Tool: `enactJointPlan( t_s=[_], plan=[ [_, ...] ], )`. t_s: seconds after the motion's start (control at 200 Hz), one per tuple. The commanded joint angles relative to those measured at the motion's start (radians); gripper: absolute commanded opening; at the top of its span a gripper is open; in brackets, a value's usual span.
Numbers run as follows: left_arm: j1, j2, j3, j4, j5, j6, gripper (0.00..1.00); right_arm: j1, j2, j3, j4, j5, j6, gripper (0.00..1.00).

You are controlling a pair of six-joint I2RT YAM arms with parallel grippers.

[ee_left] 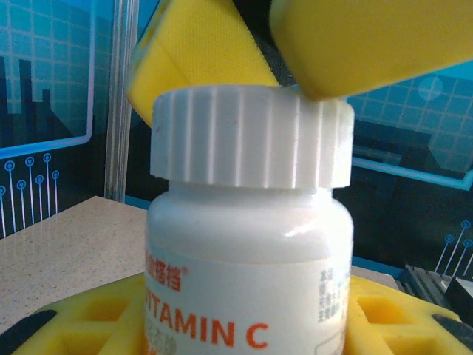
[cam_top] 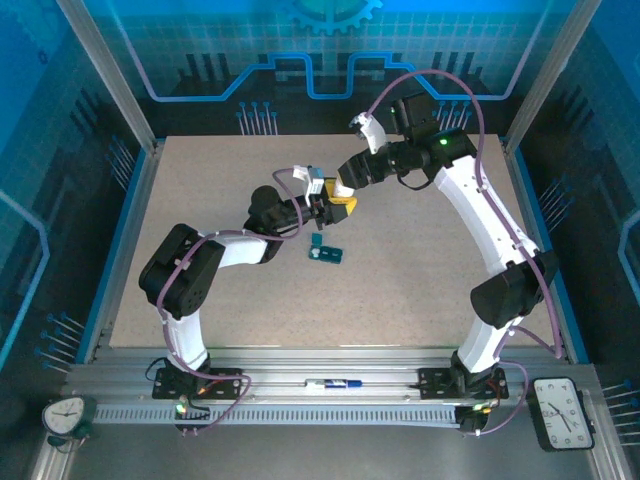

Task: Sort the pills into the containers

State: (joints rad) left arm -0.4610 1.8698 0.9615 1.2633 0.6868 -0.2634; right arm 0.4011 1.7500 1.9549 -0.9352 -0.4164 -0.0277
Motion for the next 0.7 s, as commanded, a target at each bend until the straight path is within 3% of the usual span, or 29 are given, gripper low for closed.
enactJointPlan(
  t_s=[0.0, 0.37, 0.695],
  plan=[
    [-0.004, -0.033, 0.013, 0.05, 0.024, -0.013, 0.0, 0.013, 0.006, -0.009, -0.022, 0.008, -0.009, 0.62],
    [-0.003, -0.029, 0.016, 0.05, 0.023, -0.013, 0.0, 0.015, 0.006, -0.027, -0.022, 0.009, -0.012, 0.63],
    [-0.002, -0.028, 0.017, 0.05, 0.022, -0.013, 0.0, 0.018, 0.008, -0.046, -0.018, 0.008, -0.006, 0.48]
  ],
)
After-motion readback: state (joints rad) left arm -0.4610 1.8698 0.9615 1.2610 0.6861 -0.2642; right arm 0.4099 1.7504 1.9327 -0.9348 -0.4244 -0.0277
